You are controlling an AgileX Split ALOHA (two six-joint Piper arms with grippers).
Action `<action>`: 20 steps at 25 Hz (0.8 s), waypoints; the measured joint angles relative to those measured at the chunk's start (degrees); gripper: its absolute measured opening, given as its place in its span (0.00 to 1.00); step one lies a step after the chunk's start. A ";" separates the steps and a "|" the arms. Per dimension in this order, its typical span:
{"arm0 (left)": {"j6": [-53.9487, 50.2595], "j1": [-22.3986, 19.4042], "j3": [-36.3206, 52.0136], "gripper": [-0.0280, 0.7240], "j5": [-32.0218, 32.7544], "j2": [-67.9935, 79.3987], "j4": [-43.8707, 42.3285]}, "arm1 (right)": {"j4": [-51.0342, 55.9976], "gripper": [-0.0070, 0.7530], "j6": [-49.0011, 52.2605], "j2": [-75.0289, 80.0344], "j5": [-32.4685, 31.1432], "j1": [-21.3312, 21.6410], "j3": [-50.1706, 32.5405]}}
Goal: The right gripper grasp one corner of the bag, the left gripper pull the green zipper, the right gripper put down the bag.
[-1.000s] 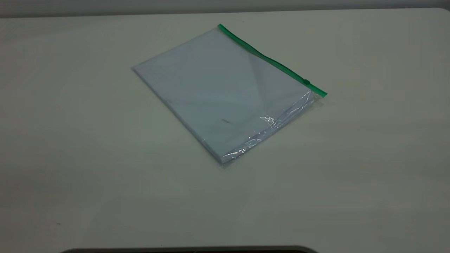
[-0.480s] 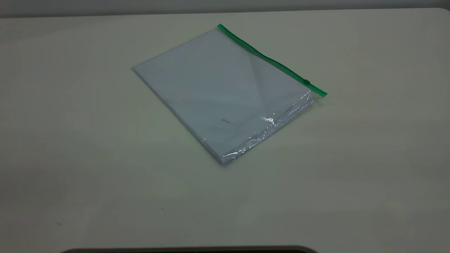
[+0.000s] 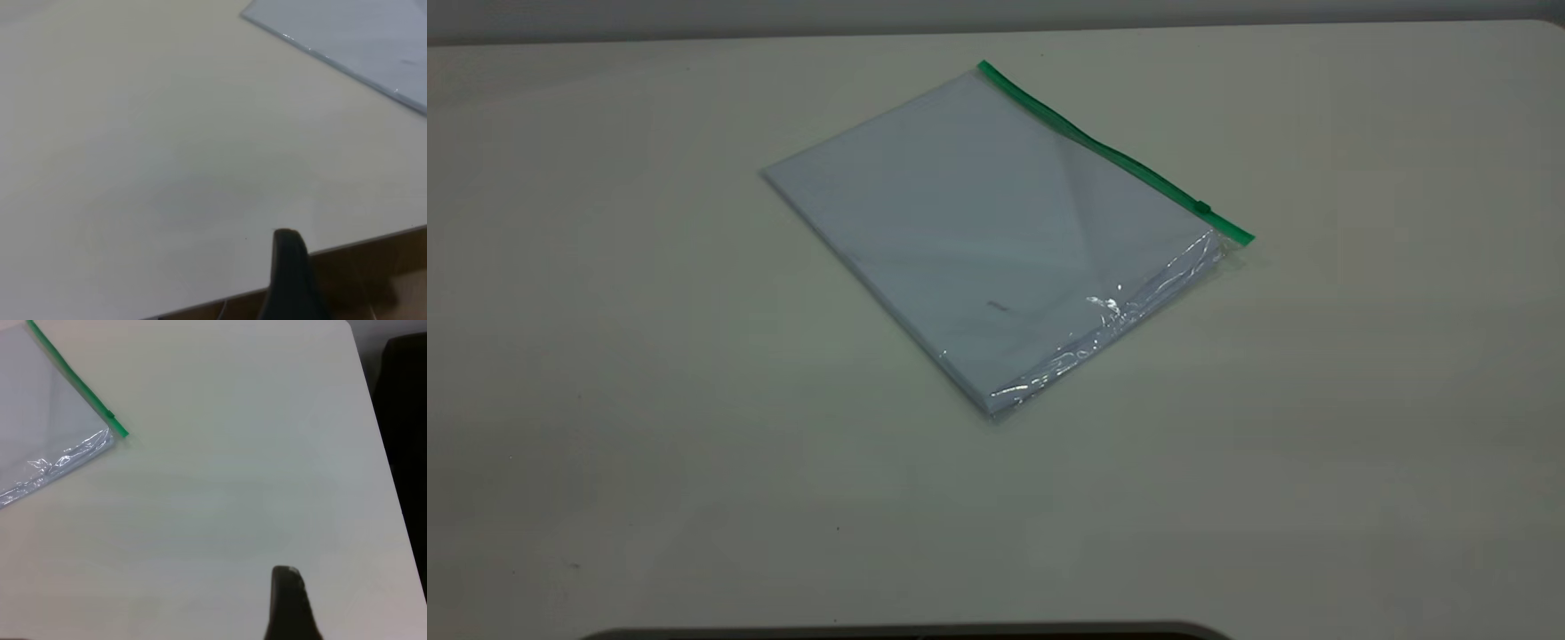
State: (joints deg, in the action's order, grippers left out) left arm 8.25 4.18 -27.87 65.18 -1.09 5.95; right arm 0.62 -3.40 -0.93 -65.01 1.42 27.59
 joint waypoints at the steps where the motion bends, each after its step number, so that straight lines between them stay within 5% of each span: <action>1: -0.85 0.00 0.00 0.79 -0.12 0.09 0.00 | 0.25 0.71 -0.05 0.00 0.00 0.00 0.00; 10: -7.16 0.00 -6.11 0.79 -8.17 19.38 -4.05 | 7.10 0.71 0.10 3.43 2.28 0.00 1.84; 20: -7.29 0.00 -16.49 0.82 -23.98 52.32 -3.77 | 18.66 0.72 -9.11 30.61 15.53 0.00 2.33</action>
State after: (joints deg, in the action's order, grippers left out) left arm 0.97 4.18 -44.36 41.20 51.22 2.18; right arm 19.28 -12.50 29.69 -49.48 1.42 29.92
